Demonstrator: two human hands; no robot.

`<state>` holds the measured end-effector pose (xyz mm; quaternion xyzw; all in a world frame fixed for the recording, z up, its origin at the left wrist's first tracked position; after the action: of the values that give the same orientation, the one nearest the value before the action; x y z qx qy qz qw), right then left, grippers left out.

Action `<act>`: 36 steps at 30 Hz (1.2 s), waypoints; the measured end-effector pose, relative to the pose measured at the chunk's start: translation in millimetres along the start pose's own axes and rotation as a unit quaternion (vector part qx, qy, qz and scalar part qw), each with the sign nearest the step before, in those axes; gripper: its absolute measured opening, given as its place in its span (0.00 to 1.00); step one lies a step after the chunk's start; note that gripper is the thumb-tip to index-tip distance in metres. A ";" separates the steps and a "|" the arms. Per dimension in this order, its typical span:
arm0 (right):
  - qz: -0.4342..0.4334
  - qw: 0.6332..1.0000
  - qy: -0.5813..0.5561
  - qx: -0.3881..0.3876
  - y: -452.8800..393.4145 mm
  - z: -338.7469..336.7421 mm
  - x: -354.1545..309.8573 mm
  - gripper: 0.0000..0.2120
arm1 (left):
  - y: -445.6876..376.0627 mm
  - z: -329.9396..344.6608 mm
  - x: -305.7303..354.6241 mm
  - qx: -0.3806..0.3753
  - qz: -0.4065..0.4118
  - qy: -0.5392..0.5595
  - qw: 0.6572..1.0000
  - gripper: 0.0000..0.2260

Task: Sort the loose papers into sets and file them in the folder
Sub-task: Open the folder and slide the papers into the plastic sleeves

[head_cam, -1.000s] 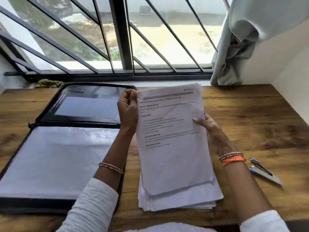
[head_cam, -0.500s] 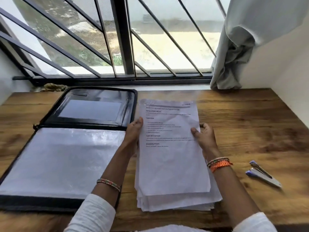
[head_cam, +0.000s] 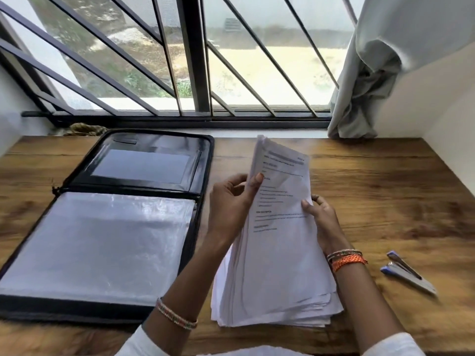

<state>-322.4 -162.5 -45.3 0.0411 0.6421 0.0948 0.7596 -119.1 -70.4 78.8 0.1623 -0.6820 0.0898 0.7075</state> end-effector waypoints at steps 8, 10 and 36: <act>-0.012 0.996 -0.016 -0.088 14.4 38.8 -22.5 0.08 | 54.6 79.3 79.8 0.096 0.344 -0.434 0.827 0.22; -0.002 0.995 -0.040 -0.090 16.0 43.7 -24.4 0.13 | 57.6 95.4 74.0 0.077 0.372 -0.462 0.801 0.19; -0.146 0.972 0.067 -0.174 20.7 60.0 -58.0 0.16 | -50.7 -42.7 -44.0 -0.060 0.017 -0.078 0.995 0.09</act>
<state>-274.4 -150.1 25.0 -0.1923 0.6646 0.0960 0.7156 -63.9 -98.4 28.9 0.1145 -0.7417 0.0476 0.6591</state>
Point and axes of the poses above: each hand's wrist, its own y-axis away from the middle knuckle, its own z-axis out of the palm, x = y × z, the point moved 9 cm from there along -y, towards the middle knuckle, and after that the axes turned 9 degrees about -z, right-handed, at the moved point
